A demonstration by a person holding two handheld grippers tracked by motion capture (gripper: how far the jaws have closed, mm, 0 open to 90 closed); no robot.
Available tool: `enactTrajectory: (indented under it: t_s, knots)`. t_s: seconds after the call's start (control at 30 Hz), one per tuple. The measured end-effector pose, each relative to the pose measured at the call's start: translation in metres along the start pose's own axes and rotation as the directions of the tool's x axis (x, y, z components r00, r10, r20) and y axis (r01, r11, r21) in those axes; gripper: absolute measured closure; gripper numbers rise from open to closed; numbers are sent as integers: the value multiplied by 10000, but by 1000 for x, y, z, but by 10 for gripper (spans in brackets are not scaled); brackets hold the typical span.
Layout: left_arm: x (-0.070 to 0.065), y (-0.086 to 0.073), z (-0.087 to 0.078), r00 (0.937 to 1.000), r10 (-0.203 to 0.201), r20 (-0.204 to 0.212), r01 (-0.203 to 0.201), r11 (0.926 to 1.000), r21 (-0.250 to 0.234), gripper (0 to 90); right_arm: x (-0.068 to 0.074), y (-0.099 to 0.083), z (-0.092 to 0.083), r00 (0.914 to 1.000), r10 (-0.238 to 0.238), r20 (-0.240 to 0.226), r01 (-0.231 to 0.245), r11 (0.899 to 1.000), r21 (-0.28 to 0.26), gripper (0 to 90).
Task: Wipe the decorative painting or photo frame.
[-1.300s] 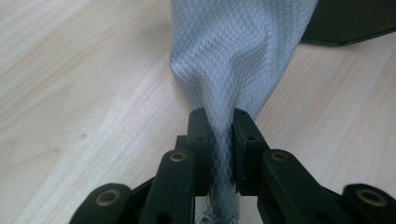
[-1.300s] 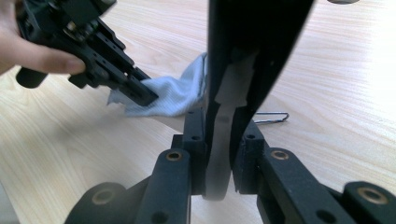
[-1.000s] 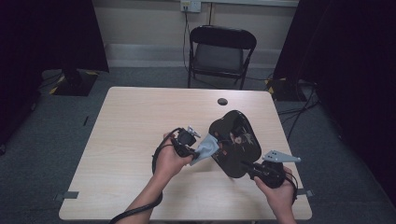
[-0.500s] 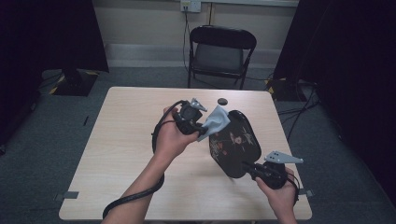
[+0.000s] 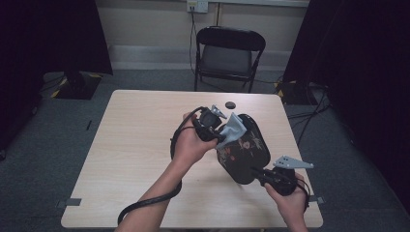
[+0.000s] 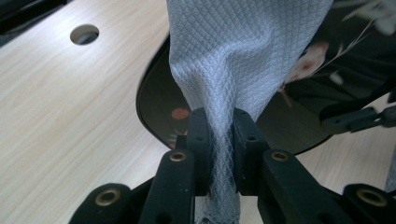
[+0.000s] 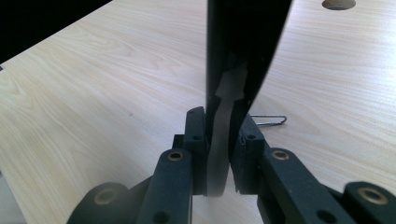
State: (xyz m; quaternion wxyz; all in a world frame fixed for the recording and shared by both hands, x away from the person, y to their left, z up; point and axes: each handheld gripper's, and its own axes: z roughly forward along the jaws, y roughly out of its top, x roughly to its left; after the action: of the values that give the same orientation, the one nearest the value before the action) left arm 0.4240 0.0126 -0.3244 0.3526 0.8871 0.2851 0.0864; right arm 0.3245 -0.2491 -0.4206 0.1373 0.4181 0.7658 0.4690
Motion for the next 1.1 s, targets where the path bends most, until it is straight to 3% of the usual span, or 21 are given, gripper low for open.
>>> enactTrajectory:
  t_s: [0.53,0.8,1.1]
  knots:
    - [7,-52,47,9977,-658,184,644,9955,701,798,2,1,0,9999,-72,-142,73,9999,105,792]
    - [6,-89,77,9957,-888,271,834,9836,1602,798,3,1,0,9997,-57,-239,61,9999,146,792]
    - [2,-107,92,9954,-949,137,899,9736,2097,798,4,0,2,9997,-38,-239,40,10000,56,792]
